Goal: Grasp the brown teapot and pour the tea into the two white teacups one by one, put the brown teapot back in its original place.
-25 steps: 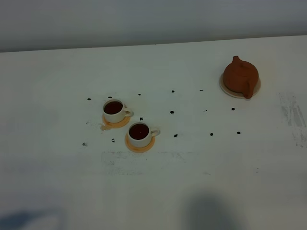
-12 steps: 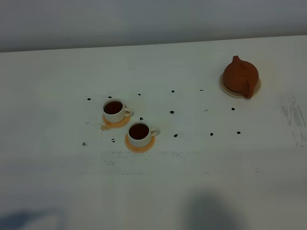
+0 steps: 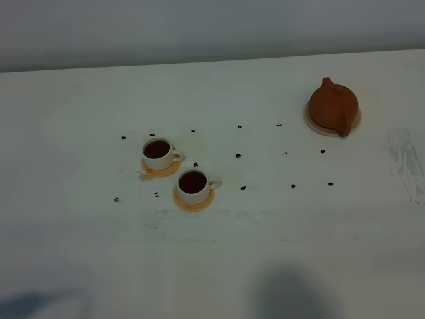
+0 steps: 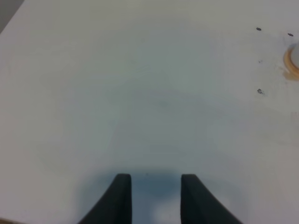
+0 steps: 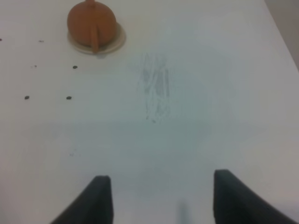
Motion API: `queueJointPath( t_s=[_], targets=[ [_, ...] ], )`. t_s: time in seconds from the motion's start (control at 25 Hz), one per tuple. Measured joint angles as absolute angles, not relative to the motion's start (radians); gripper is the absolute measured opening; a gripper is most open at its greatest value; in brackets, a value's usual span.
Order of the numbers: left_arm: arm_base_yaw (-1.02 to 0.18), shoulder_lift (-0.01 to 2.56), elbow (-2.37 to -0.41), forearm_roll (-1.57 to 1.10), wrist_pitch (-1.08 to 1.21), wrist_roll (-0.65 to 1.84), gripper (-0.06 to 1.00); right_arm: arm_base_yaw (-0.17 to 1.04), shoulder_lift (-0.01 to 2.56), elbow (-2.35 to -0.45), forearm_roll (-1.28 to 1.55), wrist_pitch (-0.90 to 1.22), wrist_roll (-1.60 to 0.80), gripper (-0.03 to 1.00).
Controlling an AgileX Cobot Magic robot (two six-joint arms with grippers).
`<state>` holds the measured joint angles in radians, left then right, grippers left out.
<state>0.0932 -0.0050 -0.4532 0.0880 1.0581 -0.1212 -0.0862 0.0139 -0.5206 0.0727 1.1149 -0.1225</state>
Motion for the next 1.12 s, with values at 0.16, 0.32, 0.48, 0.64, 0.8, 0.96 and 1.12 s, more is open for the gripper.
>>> queueJointPath(
  t_s=[0.16,0.32,0.48,0.64,0.8,0.96,1.12],
  targets=[
    [0.093,-0.005,-0.453,0.088,1.058,-0.121,0.25,-0.086,0.014,-0.52,0.073,1.115,-0.123,0.47],
    [0.093,-0.005,-0.453,0.088,1.058,-0.121,0.25,-0.086,0.014,-0.52,0.073,1.115,-0.123,0.47],
    [0.093,-0.005,-0.453,0.088,1.058,-0.121,0.25,-0.086,0.014,-0.52,0.073,1.115,-0.124,0.47],
    [0.093,-0.005,-0.453,0.088,1.058,-0.121,0.25,-0.086,0.014,-0.52,0.073,1.115,-0.125,0.47],
    [0.093,-0.005,-0.453,0.088,1.058,-0.121,0.25,-0.086,0.014,-0.52,0.073,1.115,-0.125,0.47],
    [0.093,-0.005,-0.453,0.088,1.058,-0.121,0.25,-0.086,0.014,-0.52,0.073,1.115,-0.125,0.47],
    [0.093,-0.005,-0.453,0.088,1.058,-0.121,0.25,-0.086,0.014,-0.52,0.073,1.115,-0.126,0.47]
  ],
)
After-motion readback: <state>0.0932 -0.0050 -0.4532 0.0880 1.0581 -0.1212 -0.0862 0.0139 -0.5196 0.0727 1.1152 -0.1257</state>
